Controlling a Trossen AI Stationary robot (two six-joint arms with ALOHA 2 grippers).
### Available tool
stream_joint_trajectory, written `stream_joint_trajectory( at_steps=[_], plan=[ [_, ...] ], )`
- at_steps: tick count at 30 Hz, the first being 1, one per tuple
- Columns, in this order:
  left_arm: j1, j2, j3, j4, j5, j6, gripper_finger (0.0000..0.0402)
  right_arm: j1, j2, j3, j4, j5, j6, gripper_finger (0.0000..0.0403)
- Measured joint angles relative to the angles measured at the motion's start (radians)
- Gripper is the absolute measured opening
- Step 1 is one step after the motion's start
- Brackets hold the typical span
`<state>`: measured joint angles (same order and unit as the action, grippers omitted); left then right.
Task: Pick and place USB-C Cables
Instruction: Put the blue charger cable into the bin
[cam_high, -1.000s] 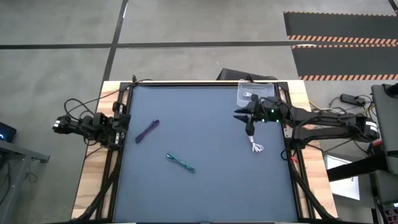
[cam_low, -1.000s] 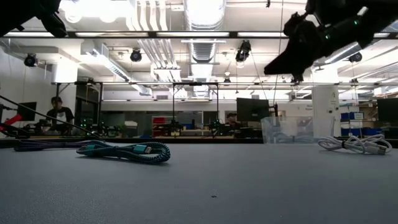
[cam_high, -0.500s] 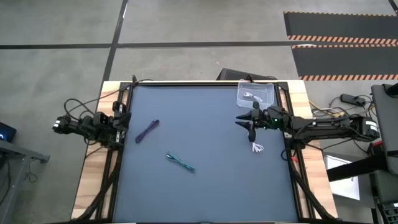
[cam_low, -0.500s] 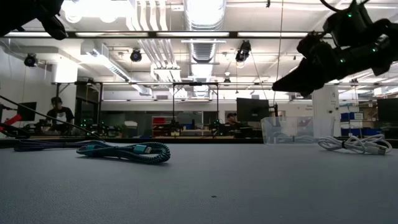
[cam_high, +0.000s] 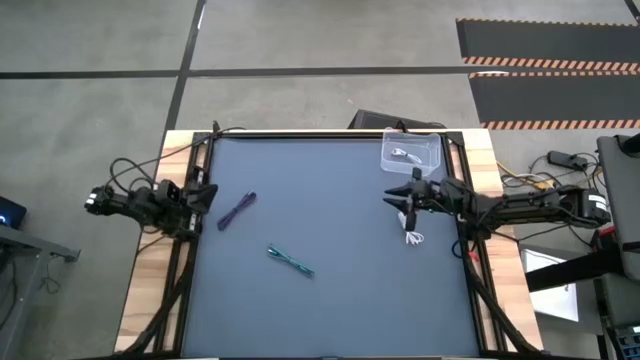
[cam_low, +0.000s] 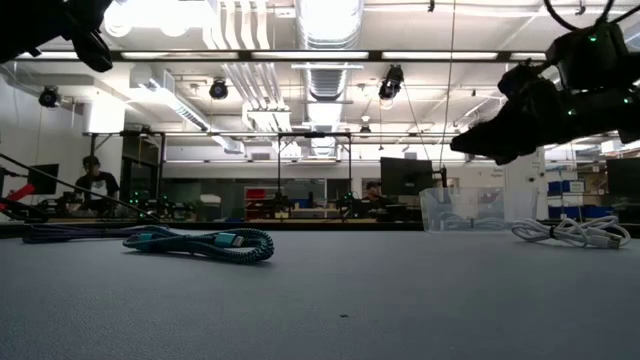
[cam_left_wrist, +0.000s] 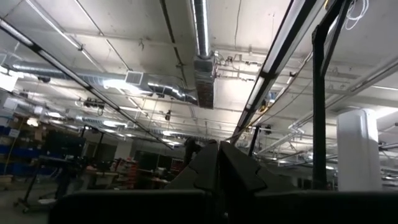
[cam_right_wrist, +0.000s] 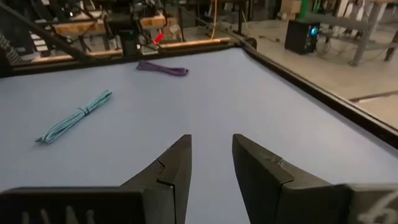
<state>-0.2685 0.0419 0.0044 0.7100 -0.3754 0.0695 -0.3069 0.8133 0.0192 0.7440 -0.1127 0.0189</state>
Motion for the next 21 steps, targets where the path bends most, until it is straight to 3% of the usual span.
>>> stream_joint_trajectory(
  at_steps=[21],
  plan=[
    [0.000,0.112,0.000,0.099,0.003,-0.015,0.0000,0.000,-0.149,-0.008,-0.056,-0.050,-0.024,0.0108]
  ],
)
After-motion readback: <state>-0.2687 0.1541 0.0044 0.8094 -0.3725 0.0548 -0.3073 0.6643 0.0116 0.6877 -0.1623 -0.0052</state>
